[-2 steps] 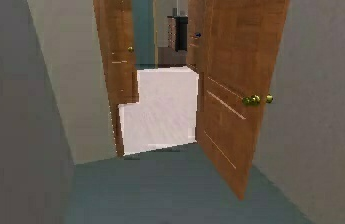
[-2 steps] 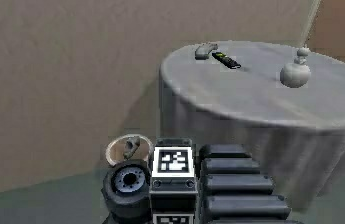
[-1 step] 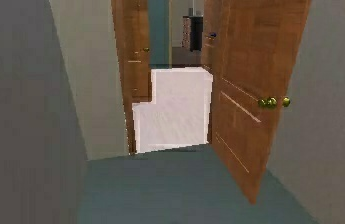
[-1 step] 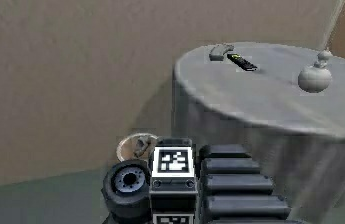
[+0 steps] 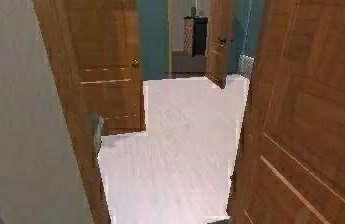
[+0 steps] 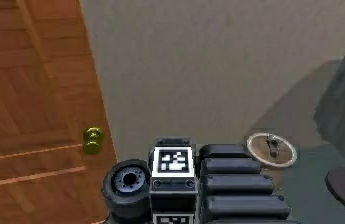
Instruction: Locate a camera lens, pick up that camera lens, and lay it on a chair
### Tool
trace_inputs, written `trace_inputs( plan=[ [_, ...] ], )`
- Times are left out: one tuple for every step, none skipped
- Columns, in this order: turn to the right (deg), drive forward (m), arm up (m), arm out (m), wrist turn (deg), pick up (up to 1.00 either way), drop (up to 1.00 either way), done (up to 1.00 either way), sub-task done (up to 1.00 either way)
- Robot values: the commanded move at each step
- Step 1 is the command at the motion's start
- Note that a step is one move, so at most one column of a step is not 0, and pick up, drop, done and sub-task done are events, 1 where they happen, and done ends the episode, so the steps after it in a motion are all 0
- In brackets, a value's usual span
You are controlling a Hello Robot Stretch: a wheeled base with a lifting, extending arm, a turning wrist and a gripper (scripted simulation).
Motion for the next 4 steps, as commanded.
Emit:
trace_inputs(
  plan=[
    [0.0, 1.00, 0.00, 0.00, 0.0, 0.00, 0.00, 0.00, 0.00],
    [0.0, 1.00, 0.00, 0.00, 0.0, 0.00, 0.00, 0.00, 0.00],
    [6.0, 0.00, 0.00, 0.00, 0.0, 0.00, 0.00, 0.00, 0.00],
    [0.0, 0.25, 0.00, 0.00, 0.0, 0.00, 0.00, 0.00, 0.00]
  ],
)
